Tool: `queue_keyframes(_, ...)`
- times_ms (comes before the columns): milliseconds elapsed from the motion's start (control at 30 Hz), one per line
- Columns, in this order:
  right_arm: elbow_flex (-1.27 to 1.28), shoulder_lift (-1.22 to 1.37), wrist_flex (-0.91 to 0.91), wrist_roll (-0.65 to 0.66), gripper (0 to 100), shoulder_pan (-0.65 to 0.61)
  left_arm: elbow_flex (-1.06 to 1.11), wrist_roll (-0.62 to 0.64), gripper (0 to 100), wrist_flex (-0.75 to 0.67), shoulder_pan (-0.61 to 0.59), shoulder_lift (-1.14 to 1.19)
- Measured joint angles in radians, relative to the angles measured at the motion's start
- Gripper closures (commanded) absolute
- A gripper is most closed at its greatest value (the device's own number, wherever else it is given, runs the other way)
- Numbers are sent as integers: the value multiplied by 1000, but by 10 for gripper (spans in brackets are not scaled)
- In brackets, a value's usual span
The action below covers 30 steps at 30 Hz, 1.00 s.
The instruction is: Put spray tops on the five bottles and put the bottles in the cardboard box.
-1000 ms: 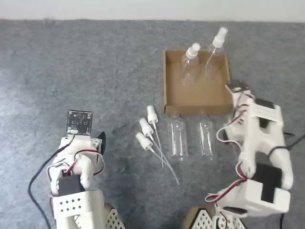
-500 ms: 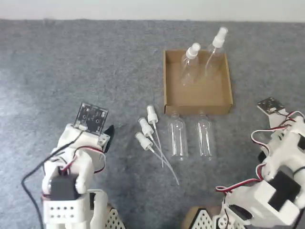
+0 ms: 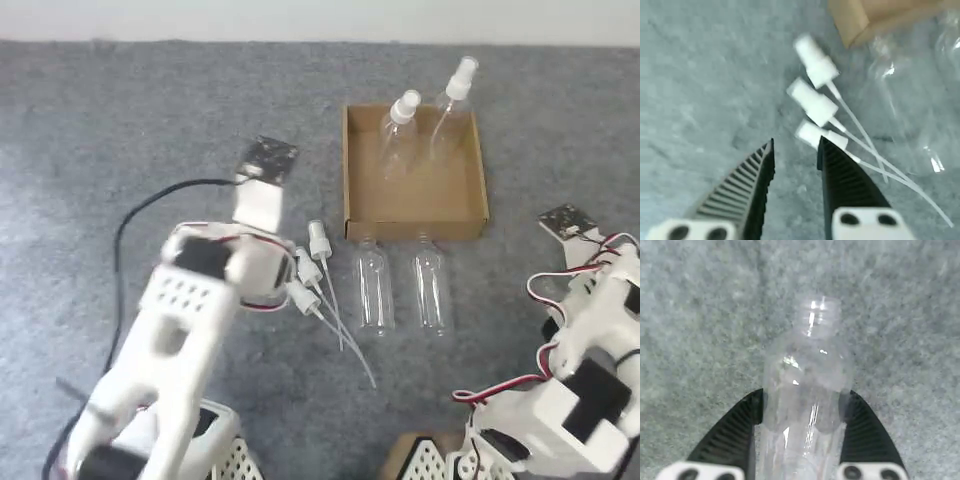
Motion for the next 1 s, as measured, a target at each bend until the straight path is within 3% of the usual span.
queue_keyframes(333,0,0,0,0,930,0,-21,129,797,-141,9,339)
queue_keyframes(633,2,0,0,0,929,38,-28,201,797,-183,17,368)
queue_keyframes(1000,2,0,0,0,929,38,38,203,801,-183,18,382)
